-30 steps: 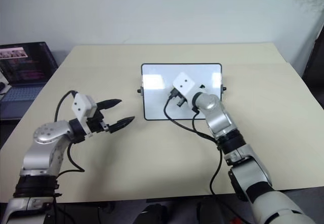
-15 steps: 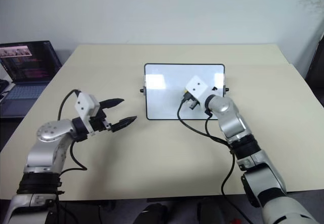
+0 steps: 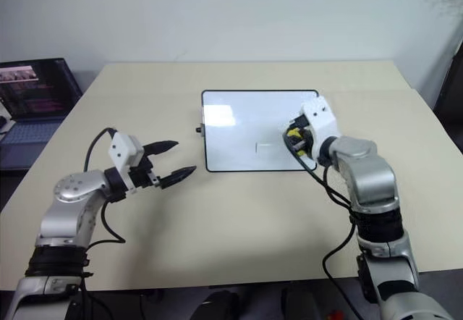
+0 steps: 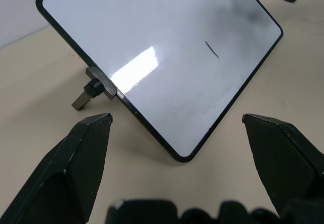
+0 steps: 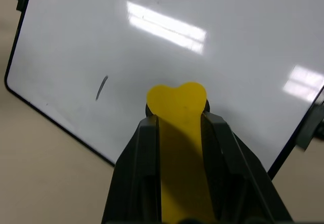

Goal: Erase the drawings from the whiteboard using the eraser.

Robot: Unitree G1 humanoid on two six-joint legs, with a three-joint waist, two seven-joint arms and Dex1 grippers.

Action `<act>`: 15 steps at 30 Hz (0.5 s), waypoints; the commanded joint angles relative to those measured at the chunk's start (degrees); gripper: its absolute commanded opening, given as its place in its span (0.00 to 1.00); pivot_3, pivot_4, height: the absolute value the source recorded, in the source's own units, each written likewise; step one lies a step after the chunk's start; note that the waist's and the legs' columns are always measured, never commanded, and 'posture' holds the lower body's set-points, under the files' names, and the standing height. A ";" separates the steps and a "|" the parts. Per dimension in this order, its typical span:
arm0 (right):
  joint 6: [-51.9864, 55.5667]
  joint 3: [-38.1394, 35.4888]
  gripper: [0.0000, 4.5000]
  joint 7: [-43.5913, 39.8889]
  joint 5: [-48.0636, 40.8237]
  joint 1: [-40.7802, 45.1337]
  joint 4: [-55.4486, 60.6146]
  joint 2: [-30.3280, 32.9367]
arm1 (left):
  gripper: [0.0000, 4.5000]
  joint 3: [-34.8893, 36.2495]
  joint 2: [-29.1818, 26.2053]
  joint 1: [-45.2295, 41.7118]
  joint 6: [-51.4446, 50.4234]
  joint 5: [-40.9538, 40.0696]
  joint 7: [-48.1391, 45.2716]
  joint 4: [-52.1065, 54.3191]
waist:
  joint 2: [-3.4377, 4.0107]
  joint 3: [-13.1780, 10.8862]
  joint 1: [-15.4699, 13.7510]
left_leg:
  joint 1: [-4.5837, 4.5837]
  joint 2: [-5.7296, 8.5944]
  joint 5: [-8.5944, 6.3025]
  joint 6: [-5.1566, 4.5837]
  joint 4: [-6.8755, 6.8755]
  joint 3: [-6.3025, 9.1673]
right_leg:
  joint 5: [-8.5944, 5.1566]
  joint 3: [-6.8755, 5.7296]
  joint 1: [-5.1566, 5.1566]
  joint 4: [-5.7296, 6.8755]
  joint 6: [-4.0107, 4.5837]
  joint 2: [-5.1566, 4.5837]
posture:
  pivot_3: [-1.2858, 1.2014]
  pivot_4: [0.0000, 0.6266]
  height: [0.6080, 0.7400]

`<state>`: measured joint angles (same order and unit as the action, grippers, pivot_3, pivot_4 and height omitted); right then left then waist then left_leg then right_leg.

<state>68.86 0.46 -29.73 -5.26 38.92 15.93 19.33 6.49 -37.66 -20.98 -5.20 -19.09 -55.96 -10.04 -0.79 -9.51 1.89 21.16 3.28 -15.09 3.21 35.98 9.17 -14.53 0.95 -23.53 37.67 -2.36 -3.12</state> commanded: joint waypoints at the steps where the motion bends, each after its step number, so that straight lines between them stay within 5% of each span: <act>1: 4.02 -2.78 0.19 2.53 -2.17 -0.45 4.53 -1.34 | 1.00 0.19 0.26 -1.83 1.61 -0.05 -0.73 -0.61 | 0.00 0.00 -0.03 | 0.00 0.00 0.00 0.00 0.00 0.00 | 0.00 0.00 0.00 0.00 0.00 0.00 | 0.52 0.24 1.00; 15: 3.69 -2.03 0.19 7.35 -4.46 -3.03 5.93 -1.12 | 1.00 -0.97 0.77 -4.43 2.77 0.46 -2.04 -3.40 | 0.00 0.00 0.04 | 0.01 0.03 0.00 0.00 0.00 -0.03 | -0.01 -0.01 -0.01 0.01 -0.03 0.01 | 0.52 0.24 1.00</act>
<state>74.03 -1.02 -22.54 -8.93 34.51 20.62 17.65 4.75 -36.75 -24.01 -3.38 -18.75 -58.03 -13.85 -0.80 -9.51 1.93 21.18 3.31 -15.08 3.20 35.98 9.14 -14.54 0.95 -23.54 37.68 -2.39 -3.11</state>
